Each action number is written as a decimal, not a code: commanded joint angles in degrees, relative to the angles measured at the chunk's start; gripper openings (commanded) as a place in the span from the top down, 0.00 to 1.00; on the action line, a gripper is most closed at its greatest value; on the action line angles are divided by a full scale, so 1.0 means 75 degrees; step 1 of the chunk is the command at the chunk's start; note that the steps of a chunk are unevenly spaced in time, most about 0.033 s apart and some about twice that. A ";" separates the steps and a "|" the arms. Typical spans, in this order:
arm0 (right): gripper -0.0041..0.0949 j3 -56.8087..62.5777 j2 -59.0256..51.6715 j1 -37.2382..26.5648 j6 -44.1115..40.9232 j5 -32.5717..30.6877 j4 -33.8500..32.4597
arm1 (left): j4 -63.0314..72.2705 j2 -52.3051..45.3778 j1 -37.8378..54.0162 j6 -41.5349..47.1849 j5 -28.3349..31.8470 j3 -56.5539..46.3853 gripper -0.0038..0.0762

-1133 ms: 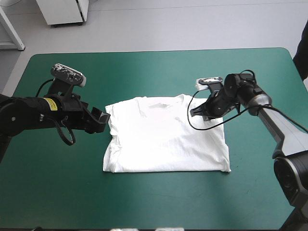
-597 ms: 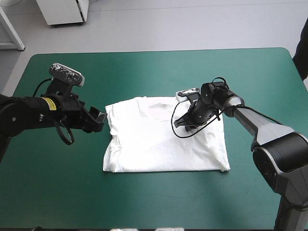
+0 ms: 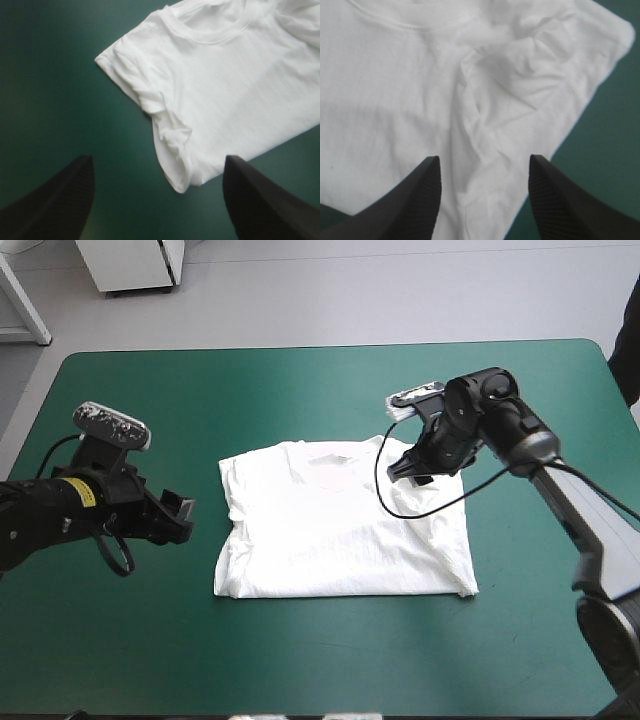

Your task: Fold the cloth

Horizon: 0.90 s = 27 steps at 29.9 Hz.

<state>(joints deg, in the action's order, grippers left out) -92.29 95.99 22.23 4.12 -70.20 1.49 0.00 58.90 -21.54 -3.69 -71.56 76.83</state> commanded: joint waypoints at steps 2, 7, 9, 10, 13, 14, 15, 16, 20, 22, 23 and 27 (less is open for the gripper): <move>0.44 0.0440 -0.1594 -0.0060 -0.0306 -0.0175 -0.0639 | -0.0175 -0.0477 -0.0020 0.0320 -0.0310 -0.0654 0.31; 0.44 0.1420 -0.2953 -0.0060 -0.0829 -0.0175 -0.1313 | -0.0161 -0.0331 -0.0020 0.0741 -0.0296 -0.1670 0.30; 0.44 0.1896 -0.3441 -0.0060 -0.1009 -0.0175 -0.1667 | -0.0148 -0.0166 -0.0020 0.0945 -0.0111 -0.2153 0.30; 0.44 0.2120 -0.3617 -0.0060 -0.1123 -0.0175 -0.1809 | -0.0114 -0.0086 -0.0020 0.1017 0.0018 -0.2392 0.30; 0.44 0.2668 -0.4137 -0.0060 -0.1551 -0.0124 -0.2369 | 0.0209 0.0121 -0.0020 0.1178 0.0740 -0.2989 0.31; 0.44 0.2833 -0.4292 -0.0060 -0.1630 -0.0092 -0.2493 | 0.0271 0.0213 -0.0020 0.1306 0.1086 -0.3194 0.31; 0.44 0.2985 -0.4435 -0.0060 -0.1690 -0.0035 -0.2598 | 0.0330 0.0283 -0.0020 0.1366 0.1311 -0.3306 0.31; 0.44 0.3092 -0.4554 -0.0060 -0.1795 -0.0015 -0.2642 | 0.0382 0.0361 -0.0020 0.1398 0.1575 -0.3406 0.31; 0.44 0.3424 -0.4793 -0.0060 -0.1910 0.0036 -0.2694 | 0.0431 0.0906 -0.0072 0.1534 0.2467 -0.3749 0.31; 0.44 0.3463 -0.4792 -0.0060 -0.1910 0.0023 -0.2706 | 0.0431 0.1290 -0.0121 0.1610 0.2655 -0.3806 0.31; 0.44 0.3463 -0.4792 -0.0060 -0.1910 0.0024 -0.2706 | 0.0410 0.1526 -0.0177 0.1610 0.2723 -0.3806 0.31; 0.44 0.3463 -0.4792 -0.0060 -0.1910 0.0068 -0.2706 | 0.0184 0.2442 -0.0415 0.1795 0.3152 -0.3806 0.31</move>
<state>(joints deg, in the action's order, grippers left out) -64.92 61.08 22.23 -10.14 -71.46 -16.85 2.24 74.79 -23.42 7.99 -51.31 47.14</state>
